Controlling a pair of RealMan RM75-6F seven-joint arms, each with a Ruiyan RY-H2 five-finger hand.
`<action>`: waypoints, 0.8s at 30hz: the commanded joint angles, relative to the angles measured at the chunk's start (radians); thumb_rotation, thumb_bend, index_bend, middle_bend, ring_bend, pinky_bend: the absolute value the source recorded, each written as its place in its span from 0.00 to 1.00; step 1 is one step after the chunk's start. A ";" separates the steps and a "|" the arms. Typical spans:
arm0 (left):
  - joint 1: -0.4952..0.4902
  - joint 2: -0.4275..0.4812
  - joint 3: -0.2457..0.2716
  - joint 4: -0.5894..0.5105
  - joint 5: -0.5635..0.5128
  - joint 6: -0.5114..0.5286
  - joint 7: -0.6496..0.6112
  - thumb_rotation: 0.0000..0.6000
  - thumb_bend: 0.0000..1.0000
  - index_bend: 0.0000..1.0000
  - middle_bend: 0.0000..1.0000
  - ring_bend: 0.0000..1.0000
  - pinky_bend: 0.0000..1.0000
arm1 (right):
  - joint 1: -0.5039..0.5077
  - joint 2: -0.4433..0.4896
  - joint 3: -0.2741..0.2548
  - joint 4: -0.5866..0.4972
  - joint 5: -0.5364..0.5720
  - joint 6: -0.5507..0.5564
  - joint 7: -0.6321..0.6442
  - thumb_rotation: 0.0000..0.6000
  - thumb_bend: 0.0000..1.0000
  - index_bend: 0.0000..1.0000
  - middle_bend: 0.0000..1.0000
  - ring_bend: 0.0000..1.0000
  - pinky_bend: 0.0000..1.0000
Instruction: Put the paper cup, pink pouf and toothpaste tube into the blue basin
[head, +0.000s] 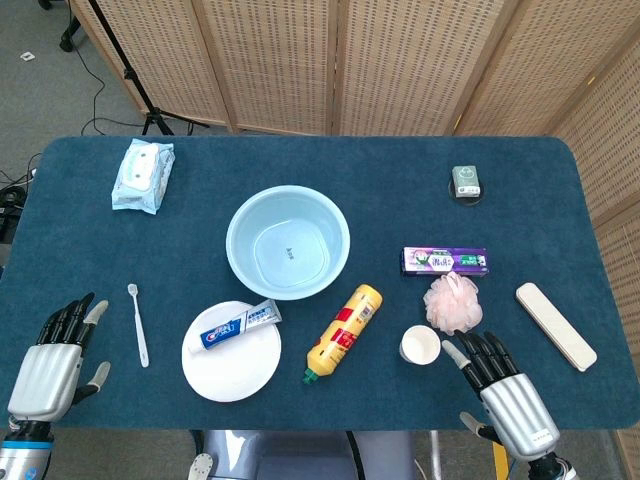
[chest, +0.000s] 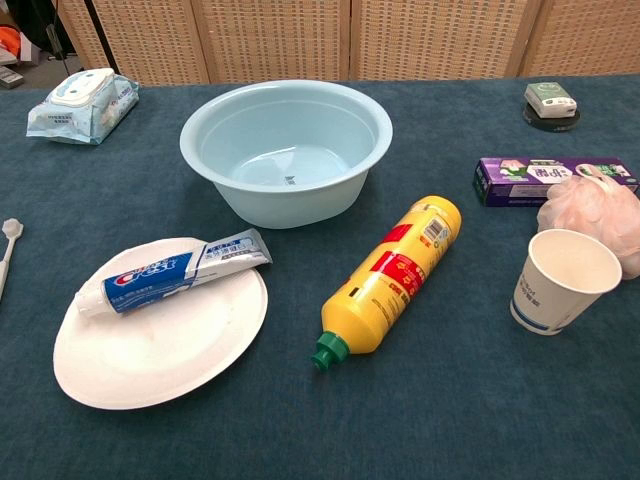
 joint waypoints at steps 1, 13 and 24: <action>-0.001 0.003 0.000 0.002 -0.002 -0.004 -0.005 1.00 0.33 0.00 0.00 0.00 0.11 | 0.001 -0.002 0.001 -0.001 0.009 -0.006 -0.006 1.00 0.13 0.00 0.00 0.00 0.00; -0.009 0.014 0.016 -0.001 0.024 -0.026 -0.011 1.00 0.32 0.00 0.00 0.00 0.11 | 0.002 0.004 -0.002 0.004 0.009 -0.001 0.004 1.00 0.13 0.00 0.00 0.00 0.00; -0.008 0.014 0.025 -0.004 0.030 -0.035 -0.008 1.00 0.33 0.00 0.00 0.00 0.11 | 0.043 -0.010 0.027 -0.021 0.050 -0.066 -0.024 1.00 0.13 0.00 0.00 0.00 0.00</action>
